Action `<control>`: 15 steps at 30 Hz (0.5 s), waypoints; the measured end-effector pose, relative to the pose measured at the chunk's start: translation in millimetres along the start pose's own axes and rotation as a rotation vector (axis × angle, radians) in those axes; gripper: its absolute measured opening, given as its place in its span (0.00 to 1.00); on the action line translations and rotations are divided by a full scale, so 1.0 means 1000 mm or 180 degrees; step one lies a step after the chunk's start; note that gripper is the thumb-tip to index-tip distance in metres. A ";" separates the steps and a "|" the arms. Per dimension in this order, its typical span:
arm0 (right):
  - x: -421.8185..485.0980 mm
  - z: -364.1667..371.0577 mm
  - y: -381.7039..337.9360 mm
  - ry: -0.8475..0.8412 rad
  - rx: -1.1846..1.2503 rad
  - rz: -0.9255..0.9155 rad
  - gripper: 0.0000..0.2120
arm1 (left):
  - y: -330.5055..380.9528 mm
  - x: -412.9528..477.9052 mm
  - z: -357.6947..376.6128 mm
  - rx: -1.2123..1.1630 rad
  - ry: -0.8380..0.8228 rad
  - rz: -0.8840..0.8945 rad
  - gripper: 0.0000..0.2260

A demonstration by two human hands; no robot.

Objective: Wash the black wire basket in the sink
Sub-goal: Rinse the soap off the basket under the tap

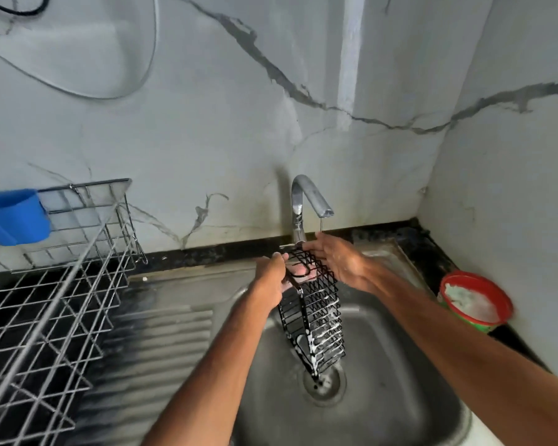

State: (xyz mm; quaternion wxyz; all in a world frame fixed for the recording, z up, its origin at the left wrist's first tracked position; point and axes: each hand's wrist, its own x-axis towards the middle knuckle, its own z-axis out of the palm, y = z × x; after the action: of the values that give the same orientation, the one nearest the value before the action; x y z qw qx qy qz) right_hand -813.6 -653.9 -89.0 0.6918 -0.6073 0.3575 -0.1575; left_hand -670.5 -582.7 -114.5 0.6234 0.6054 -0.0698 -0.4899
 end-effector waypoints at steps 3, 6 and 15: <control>0.002 0.007 -0.020 0.0236 0.0203 0.0296 0.28 | 0.014 -0.005 0.001 0.0182 -0.0083 -0.0235 0.13; 0.003 0.014 -0.036 0.0458 0.0209 0.0460 0.25 | 0.028 -0.014 0.002 0.0330 -0.0160 -0.0420 0.11; 0.007 0.032 -0.063 0.0769 -0.0099 0.0797 0.23 | 0.064 -0.032 0.015 0.0610 -0.0058 -0.0697 0.08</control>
State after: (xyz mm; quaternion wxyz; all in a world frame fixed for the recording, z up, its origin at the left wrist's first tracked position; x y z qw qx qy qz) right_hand -773.4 -648.6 -30.8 0.6485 -0.5453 0.5133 -0.1364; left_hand -663.7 -584.6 -42.0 0.5049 0.6616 -0.0556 -0.5515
